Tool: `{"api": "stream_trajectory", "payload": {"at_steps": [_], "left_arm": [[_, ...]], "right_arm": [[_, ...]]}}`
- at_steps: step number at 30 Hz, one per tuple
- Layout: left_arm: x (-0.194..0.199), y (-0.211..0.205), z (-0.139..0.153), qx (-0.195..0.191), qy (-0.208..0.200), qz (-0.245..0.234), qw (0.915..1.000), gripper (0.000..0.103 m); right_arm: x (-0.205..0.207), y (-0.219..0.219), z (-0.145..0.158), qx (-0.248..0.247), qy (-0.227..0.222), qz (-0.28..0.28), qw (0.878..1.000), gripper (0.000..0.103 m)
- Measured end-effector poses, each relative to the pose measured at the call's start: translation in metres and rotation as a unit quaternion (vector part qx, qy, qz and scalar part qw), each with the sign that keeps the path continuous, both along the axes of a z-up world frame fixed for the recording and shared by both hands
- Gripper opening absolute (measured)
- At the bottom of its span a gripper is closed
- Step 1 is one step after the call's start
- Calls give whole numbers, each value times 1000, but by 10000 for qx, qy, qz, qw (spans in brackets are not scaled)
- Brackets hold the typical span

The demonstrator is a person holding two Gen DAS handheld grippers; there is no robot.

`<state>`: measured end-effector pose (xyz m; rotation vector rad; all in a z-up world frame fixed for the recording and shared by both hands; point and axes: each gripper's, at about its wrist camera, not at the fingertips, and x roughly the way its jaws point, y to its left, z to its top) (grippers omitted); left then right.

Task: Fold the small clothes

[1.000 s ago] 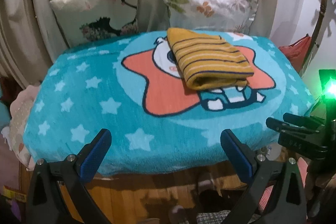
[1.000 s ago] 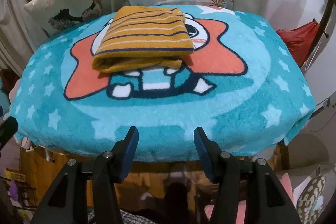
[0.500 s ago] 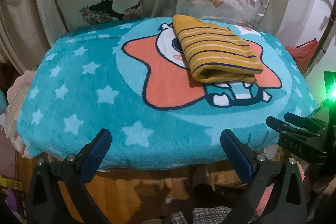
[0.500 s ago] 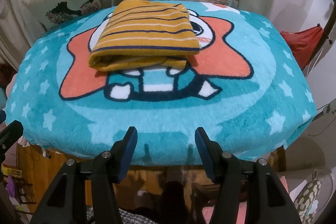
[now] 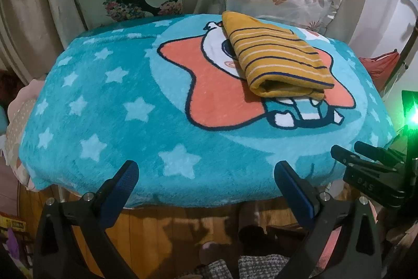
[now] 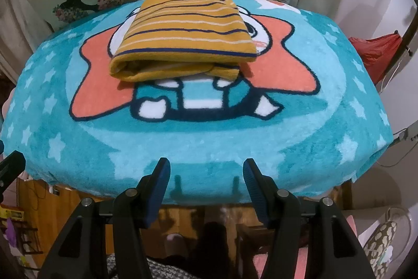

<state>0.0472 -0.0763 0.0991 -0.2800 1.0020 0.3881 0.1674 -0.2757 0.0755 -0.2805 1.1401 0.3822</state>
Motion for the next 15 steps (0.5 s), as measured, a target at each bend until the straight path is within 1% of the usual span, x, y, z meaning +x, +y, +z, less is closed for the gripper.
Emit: {"api": "stream_trajectory", "payload": {"at_steps": [8,15], "left_arm": [[-13,10,-8,-187,66,61,9998,103],[-17,16,-16,-381,153,156,9990,103]], "right_arm": [[-5,12,-3,-142,-45,-94,9998,63],[-10,21,-6,-230,-41,25,9997,64]]}}
